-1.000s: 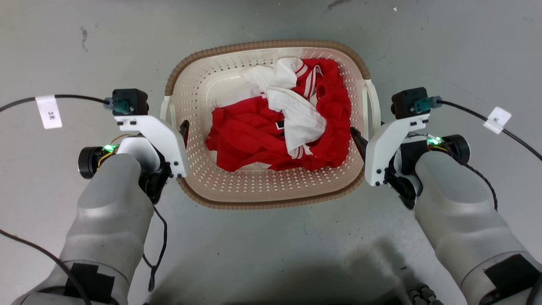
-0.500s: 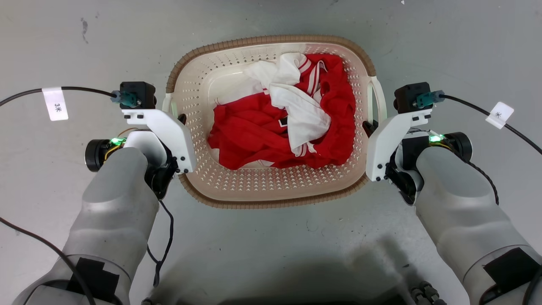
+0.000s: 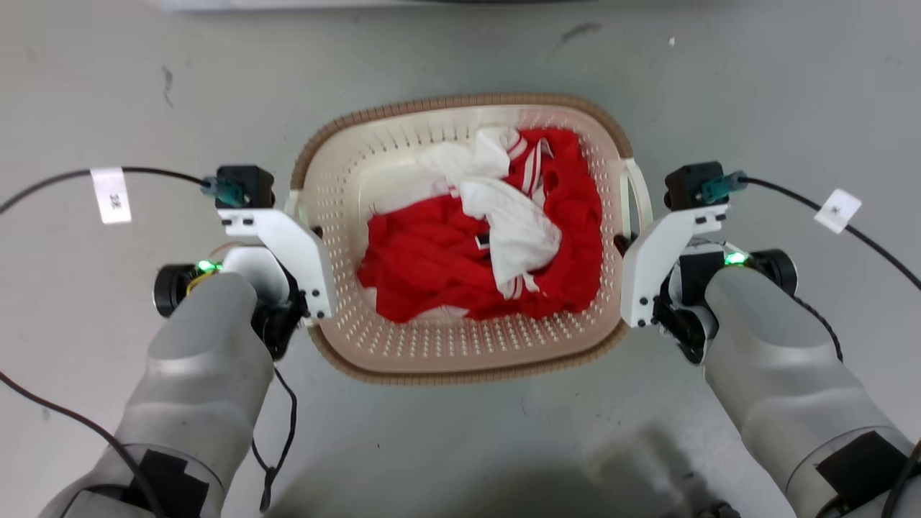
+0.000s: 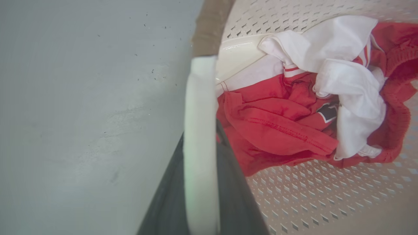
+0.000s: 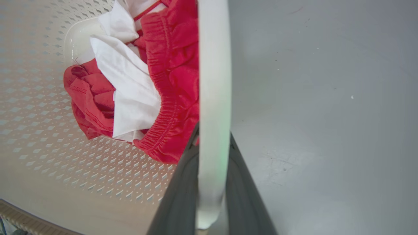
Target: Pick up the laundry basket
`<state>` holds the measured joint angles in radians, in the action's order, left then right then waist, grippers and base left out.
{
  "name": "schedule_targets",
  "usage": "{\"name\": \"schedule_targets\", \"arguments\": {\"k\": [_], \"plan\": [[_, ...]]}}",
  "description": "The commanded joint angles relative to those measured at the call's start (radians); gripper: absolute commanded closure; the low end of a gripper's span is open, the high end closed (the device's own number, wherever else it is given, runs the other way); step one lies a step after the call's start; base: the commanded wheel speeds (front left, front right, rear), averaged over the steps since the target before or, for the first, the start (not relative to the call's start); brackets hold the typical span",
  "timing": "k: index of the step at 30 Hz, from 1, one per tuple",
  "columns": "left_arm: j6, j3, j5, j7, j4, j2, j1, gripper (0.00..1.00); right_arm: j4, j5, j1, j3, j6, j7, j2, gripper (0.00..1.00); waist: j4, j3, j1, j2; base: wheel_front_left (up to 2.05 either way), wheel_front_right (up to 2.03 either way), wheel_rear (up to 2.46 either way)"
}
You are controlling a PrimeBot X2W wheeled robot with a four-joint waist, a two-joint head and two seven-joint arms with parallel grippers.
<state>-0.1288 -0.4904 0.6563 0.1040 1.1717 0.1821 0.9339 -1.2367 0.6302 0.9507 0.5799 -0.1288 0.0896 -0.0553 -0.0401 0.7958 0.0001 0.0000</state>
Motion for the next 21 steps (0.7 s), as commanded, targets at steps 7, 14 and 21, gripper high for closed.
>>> {"name": "schedule_targets", "arguments": {"k": [7, 14, 21], "plan": [[-0.003, -0.045, 0.048, 0.041, 0.021, -0.025, -0.037, 1.00, -0.006, 0.053, -0.049, 0.028, -0.004, 0.071, 0.002, 1.00, 0.007, -0.151, -0.0001, 0.0000, 0.00, 0.00, 0.00], [-0.003, -0.084, 0.088, 0.092, 0.035, -0.040, -0.063, 1.00, -0.009, 0.105, -0.090, 0.051, -0.004, 0.168, -0.010, 1.00, 0.017, -0.287, -0.0001, 0.0000, 0.00, 0.00, 0.00], [-0.004, -0.109, 0.131, 0.160, 0.053, -0.056, -0.085, 1.00, -0.009, 0.150, -0.121, 0.070, -0.004, 0.265, -0.019, 1.00, 0.029, -0.405, -0.0001, 0.0000, 0.00, 0.00, 0.00]]}}
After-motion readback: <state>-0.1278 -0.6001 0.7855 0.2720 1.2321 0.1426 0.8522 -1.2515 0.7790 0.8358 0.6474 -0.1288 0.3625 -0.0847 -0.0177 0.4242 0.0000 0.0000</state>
